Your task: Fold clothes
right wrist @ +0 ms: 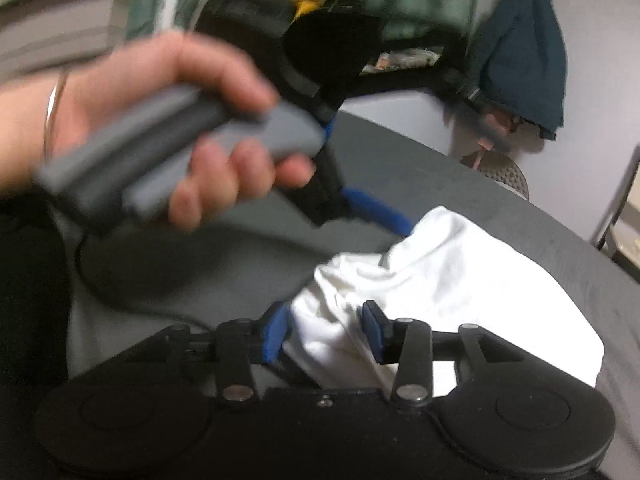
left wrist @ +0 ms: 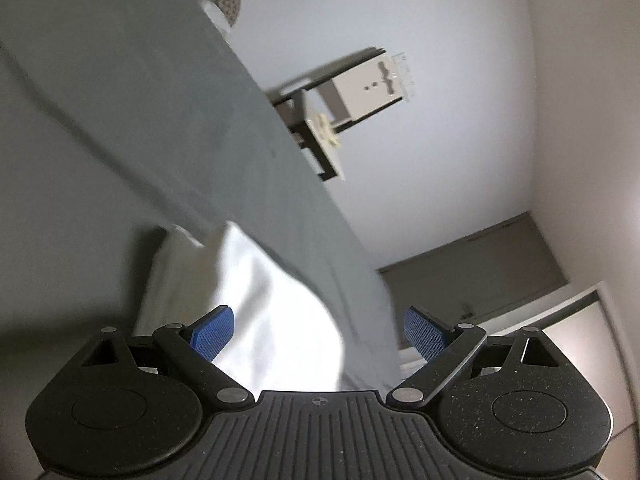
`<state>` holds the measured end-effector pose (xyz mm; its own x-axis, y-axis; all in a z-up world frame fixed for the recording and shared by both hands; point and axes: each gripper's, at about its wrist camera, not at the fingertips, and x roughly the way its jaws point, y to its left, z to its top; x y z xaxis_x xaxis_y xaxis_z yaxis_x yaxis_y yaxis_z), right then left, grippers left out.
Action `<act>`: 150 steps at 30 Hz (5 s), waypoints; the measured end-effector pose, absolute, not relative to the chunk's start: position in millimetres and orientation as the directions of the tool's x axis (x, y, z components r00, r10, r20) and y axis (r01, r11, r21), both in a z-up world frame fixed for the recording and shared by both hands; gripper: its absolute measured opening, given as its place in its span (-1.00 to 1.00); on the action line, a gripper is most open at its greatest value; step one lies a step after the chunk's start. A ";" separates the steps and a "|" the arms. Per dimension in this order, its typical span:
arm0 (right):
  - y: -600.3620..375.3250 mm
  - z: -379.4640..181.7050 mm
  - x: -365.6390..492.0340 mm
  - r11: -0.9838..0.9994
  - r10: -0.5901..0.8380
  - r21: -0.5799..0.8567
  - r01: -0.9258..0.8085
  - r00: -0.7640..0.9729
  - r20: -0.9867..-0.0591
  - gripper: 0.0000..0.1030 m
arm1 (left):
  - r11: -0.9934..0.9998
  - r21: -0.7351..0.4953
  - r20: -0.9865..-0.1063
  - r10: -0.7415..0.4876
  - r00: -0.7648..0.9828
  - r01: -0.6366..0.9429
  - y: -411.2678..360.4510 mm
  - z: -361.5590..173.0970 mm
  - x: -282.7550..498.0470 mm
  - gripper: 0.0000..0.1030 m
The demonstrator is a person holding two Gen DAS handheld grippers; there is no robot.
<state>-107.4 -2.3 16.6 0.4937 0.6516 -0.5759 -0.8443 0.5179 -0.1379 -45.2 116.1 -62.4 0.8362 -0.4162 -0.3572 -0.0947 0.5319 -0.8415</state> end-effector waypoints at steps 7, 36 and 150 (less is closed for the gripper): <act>2.1 26.1 -77.4 0.591 0.657 0.023 -0.806 0.466 -0.592 -0.19 | 0.601 -0.795 -0.391 -0.405 0.826 -0.082 109.1 -64.6 -30.1 0.79; 8.0 19.1 -114.0 0.462 0.690 -0.072 -0.884 0.409 -0.596 -0.35 | 0.781 -0.571 -0.549 -0.132 0.825 -0.254 135.8 -44.1 -32.7 -0.86; -192.2 -24.9 37.6 0.800 0.599 0.510 -0.317 0.466 -0.651 0.60 | 0.776 -0.608 -0.652 -0.365 0.665 -0.171 130.1 -54.8 -40.1 1.00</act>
